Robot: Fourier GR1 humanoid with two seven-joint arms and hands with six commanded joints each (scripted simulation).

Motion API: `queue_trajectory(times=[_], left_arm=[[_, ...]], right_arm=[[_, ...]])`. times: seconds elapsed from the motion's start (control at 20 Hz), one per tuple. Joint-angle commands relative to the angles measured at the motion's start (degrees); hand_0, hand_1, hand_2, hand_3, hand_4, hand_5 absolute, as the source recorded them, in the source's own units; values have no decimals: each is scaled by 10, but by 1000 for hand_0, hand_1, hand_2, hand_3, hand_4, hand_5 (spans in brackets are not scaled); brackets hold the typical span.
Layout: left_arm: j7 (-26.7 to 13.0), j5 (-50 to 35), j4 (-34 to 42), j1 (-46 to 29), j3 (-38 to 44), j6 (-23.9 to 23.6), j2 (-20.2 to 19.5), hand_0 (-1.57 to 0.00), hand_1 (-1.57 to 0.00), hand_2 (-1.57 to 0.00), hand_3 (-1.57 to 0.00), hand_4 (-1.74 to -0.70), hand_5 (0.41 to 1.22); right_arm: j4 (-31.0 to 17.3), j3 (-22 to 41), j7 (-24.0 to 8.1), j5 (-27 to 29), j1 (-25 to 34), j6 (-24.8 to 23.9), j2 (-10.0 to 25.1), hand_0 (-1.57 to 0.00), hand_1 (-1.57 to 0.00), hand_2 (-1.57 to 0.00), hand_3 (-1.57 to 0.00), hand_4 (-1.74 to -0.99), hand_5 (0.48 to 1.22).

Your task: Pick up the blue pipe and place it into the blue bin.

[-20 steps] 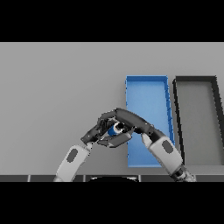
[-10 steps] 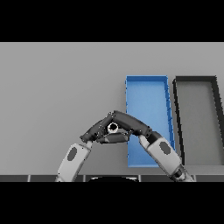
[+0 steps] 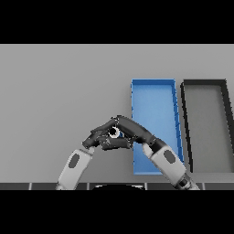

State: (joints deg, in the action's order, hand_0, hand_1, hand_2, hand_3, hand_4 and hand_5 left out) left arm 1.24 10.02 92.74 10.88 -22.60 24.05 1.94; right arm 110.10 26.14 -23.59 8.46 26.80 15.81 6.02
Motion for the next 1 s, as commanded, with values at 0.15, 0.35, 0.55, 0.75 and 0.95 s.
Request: queue_trajectory(times=[0.15,0.35,0.55,0.75,0.95], left_arm=[[-23,26,3,-11,4,12,9,-306,-281,-270,-244,-1047,938],[-47,9,5,-19,10,9,16,-125,-114,-110,-99,-970,647],[-54,11,4,-13,14,6,11,-50,-46,-45,-40,-947,513],[-58,17,0,-18,10,1,11,-20,-18,-18,-16,-916,474],[-62,21,-11,-13,11,1,10,-8,-7,-7,-6,-907,450]], right_arm=[[5,4,-28,-17,-2,0,-6,-1568,-1568,-1568,-1565,-1739,1216],[7,5,-26,-39,-10,3,-20,-1570,-1570,-1570,-1569,-1740,1219],[7,-13,-26,-21,-8,10,-32,-1570,-1570,-1570,-1570,-1741,1220],[23,-60,-75,58,15,-3,-54,-1571,-1571,-1571,-1571,-1741,1221],[22,-110,-113,153,104,-52,-32,-1571,-1571,-1571,-1571,-1741,1221]])
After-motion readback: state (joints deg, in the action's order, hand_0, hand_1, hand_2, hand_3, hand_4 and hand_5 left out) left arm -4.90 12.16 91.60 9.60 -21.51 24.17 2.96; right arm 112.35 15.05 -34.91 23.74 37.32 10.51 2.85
